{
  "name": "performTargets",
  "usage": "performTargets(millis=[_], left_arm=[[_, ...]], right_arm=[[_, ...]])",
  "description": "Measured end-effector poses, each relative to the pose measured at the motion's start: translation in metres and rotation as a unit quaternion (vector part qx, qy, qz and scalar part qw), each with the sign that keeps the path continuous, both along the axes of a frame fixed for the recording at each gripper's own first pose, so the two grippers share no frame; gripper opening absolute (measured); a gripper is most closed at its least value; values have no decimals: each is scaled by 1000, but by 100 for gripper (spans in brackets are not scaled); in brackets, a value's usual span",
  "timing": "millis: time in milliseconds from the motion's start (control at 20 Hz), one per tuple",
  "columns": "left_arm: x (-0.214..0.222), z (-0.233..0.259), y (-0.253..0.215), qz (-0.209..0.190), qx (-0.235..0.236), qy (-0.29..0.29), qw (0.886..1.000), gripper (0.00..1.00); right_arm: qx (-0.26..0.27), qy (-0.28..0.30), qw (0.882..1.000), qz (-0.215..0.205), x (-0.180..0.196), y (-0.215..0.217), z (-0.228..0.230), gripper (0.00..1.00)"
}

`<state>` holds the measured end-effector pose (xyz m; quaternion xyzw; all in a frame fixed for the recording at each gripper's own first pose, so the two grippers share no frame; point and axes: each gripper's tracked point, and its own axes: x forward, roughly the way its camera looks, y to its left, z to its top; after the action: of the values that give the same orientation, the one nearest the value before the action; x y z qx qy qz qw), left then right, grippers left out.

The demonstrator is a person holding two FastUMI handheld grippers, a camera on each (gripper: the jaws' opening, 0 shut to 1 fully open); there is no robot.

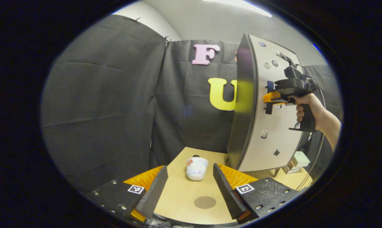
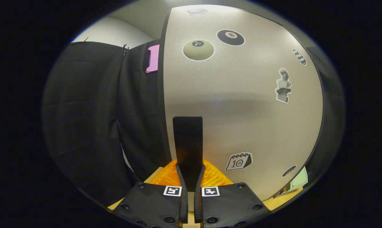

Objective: Open the cabinet door with the right hand, grasp the bottle in the cabinet with the left hand and place it on the coaster, then close the cabinet door with the right hand.

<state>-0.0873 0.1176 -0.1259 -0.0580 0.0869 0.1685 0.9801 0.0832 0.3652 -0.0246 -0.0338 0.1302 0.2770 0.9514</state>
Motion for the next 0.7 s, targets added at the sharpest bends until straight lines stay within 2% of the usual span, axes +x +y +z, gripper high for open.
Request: performTargets(millis=[450, 700], left_arm=[[-12, 4, -25, -16, 7, 1, 1000, 87], [1, 6, -38, -35, 15, 4, 999, 87]], right_arm=[[5, 3, 998, 60, -31, -15, 8, 9], [12, 6, 996, 90, -53, -29, 13, 9]])
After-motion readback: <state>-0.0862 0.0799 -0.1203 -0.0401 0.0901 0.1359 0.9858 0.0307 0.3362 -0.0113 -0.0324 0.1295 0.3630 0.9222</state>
